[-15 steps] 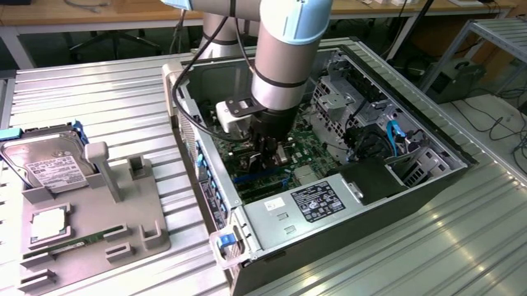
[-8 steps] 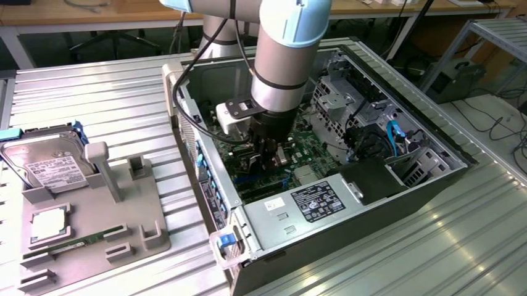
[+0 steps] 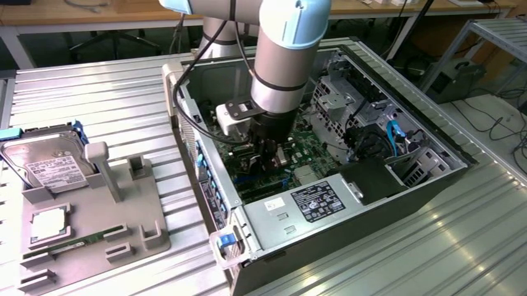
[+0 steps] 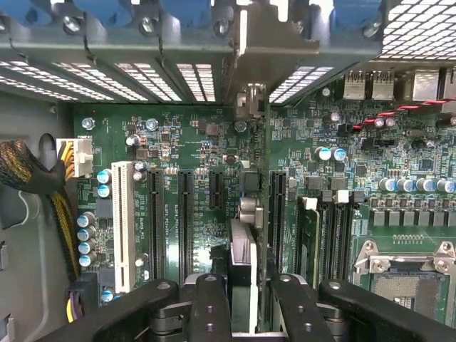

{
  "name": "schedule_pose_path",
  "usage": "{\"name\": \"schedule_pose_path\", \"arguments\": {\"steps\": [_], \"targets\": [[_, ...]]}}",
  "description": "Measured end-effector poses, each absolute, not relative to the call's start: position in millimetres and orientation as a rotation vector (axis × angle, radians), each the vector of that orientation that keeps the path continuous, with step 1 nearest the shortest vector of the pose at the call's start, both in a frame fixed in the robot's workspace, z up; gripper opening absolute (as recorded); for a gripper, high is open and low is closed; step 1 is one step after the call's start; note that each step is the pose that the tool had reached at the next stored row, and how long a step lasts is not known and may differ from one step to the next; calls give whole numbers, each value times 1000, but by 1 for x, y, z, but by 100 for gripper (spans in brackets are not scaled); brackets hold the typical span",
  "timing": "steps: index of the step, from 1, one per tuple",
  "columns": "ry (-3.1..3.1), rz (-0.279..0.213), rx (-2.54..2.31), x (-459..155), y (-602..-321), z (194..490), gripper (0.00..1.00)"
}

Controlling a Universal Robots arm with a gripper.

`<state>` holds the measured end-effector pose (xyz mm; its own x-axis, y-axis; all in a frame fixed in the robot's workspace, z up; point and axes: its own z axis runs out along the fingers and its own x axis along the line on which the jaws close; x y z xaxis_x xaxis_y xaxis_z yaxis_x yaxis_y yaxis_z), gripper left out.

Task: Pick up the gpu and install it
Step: 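Insert the gpu into the slot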

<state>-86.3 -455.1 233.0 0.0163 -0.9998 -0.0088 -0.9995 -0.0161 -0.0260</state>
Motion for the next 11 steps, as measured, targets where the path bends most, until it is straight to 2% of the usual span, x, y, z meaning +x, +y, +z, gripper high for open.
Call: {"name": "schedule_pose_path", "arguments": {"steps": [11], "targets": [[2186, -18, -2221, -86, -455, 223, 28]]}}
